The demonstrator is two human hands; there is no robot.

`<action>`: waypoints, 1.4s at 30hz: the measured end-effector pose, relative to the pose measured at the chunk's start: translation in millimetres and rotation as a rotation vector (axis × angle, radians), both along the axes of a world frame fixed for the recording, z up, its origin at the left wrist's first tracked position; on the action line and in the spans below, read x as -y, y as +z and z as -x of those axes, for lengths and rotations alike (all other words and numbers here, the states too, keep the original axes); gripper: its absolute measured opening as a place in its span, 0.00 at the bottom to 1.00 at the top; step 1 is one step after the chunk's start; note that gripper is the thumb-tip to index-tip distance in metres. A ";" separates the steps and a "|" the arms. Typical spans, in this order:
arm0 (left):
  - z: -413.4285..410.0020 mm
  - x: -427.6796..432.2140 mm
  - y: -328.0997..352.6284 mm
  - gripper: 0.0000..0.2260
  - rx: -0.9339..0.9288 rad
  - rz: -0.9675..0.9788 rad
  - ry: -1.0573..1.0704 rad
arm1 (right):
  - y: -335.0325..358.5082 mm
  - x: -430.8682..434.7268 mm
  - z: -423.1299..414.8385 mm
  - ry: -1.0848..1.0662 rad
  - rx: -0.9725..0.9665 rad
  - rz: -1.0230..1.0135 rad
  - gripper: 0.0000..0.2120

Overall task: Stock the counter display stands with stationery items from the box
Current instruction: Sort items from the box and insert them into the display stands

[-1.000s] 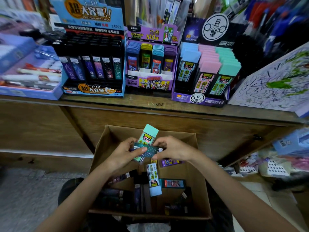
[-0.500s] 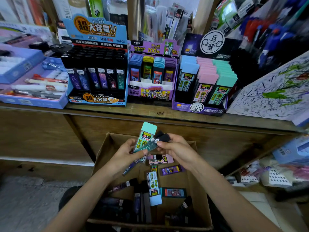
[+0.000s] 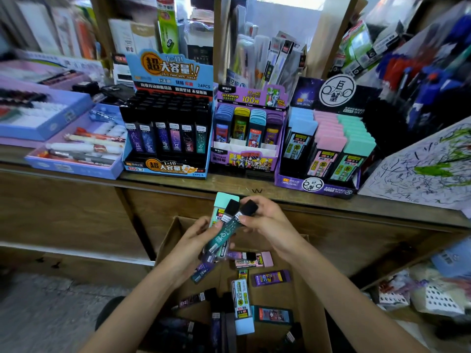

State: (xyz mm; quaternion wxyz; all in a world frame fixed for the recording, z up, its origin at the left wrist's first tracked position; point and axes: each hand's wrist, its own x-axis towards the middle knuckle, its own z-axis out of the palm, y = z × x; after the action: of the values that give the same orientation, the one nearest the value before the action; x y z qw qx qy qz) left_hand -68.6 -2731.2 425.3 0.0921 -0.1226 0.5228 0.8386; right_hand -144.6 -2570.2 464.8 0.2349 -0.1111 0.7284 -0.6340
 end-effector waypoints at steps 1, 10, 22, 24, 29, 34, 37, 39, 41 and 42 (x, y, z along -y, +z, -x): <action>-0.5 2.4 0.4 0.19 -0.007 0.027 0.002 | 1.5 1.4 0.3 0.010 -0.012 -0.009 0.14; 3.7 20.4 19.9 0.15 -0.156 0.157 0.108 | 27.9 9.5 12.9 0.061 -0.068 0.078 0.13; 4.9 100.5 50.0 0.09 -0.288 0.336 0.420 | 111.0 109.1 70.8 -0.110 -0.397 0.173 0.08; 0.9 113.6 46.4 0.07 -0.281 0.334 0.459 | 113.7 132.1 75.6 -0.109 -0.478 0.083 0.10; -14.8 136.8 37.2 0.06 -0.276 0.353 0.503 | 111.8 164.1 79.3 -0.046 -0.709 -0.184 0.10; -22.4 147.8 31.1 0.11 -0.268 0.375 0.522 | 100.5 174.5 77.5 0.024 -0.751 -0.228 0.08; -20.8 148.3 31.1 0.10 -0.272 0.357 0.527 | 97.5 177.8 79.2 0.037 -0.748 -0.279 0.09; -19.3 148.3 31.9 0.08 -0.273 0.351 0.534 | 95.3 181.2 78.9 0.027 -0.737 -0.301 0.09; -18.9 148.3 32.6 0.08 -0.274 0.335 0.538 | 91.8 185.6 76.3 0.009 -0.697 -0.304 0.10; -18.7 148.2 32.8 0.08 -0.276 0.333 0.537 | 89.9 187.8 74.4 0.003 -0.694 -0.316 0.10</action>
State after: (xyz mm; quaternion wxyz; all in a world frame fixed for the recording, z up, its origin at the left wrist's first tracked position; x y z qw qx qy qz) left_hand -49.9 -2879.4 458.1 -0.2250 -0.1545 0.6089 0.7448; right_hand -218.9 -2758.1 554.7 -0.0104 -0.2827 0.8533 -0.4380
